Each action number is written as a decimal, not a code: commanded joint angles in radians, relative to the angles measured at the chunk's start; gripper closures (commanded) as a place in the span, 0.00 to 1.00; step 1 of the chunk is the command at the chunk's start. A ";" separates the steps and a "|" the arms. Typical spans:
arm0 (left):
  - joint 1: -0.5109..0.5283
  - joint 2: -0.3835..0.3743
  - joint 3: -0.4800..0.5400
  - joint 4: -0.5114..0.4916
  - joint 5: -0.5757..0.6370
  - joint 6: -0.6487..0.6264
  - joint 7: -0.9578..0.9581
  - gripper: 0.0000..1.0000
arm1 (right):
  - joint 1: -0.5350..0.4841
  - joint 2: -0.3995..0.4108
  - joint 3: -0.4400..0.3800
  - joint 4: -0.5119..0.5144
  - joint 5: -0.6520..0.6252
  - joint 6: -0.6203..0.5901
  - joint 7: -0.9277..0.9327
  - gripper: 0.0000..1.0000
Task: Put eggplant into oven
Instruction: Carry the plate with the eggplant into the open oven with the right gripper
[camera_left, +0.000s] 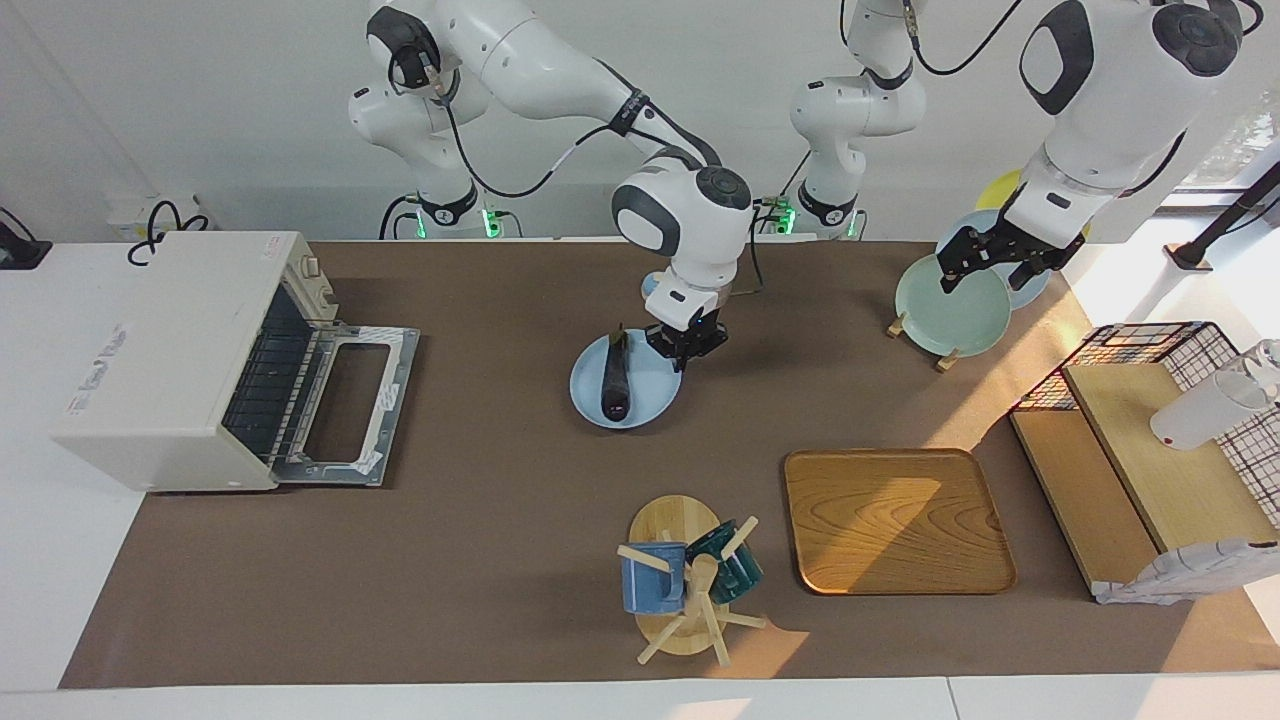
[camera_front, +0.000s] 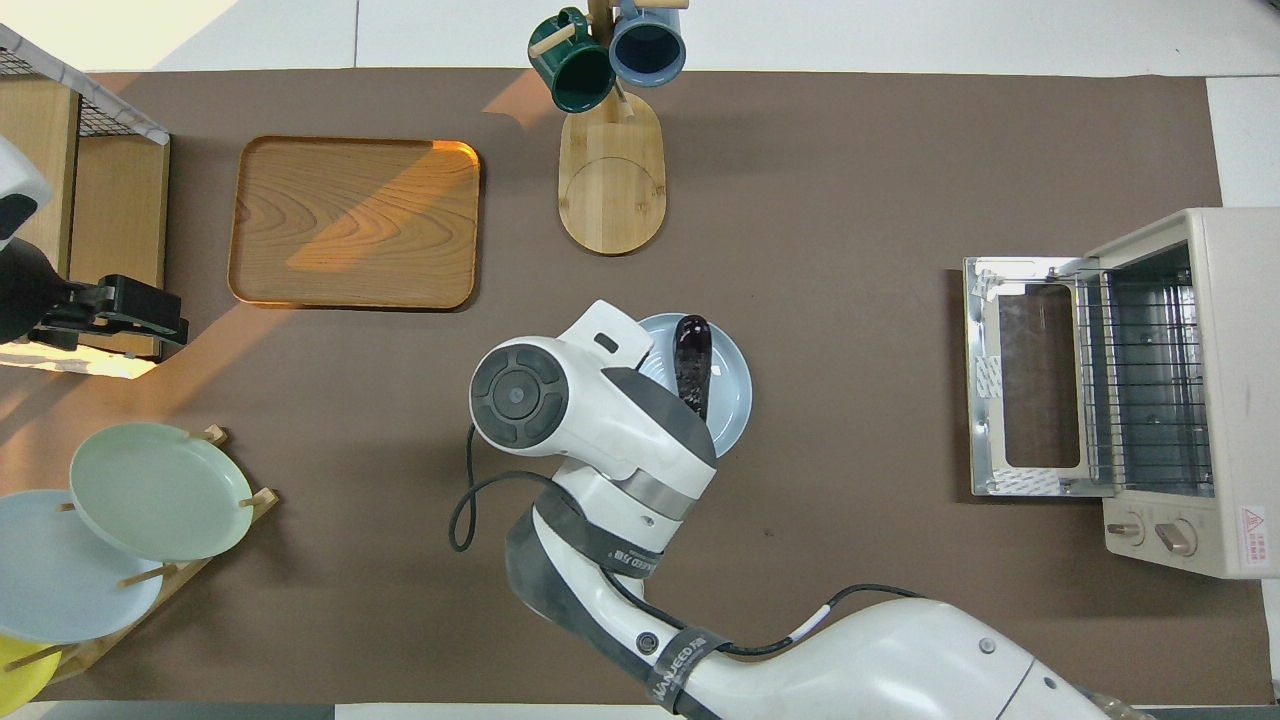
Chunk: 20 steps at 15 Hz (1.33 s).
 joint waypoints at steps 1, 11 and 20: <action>0.012 -0.012 -0.008 -0.003 0.018 -0.011 0.004 0.00 | -0.093 -0.062 0.009 -0.012 -0.023 -0.088 -0.167 1.00; 0.012 -0.012 -0.008 -0.003 0.018 -0.011 0.004 0.00 | -0.403 -0.296 0.007 -0.212 -0.035 -0.219 -0.600 1.00; 0.012 -0.012 -0.008 -0.003 0.018 -0.011 0.004 0.00 | -0.573 -0.320 0.009 -0.282 -0.063 -0.201 -0.758 1.00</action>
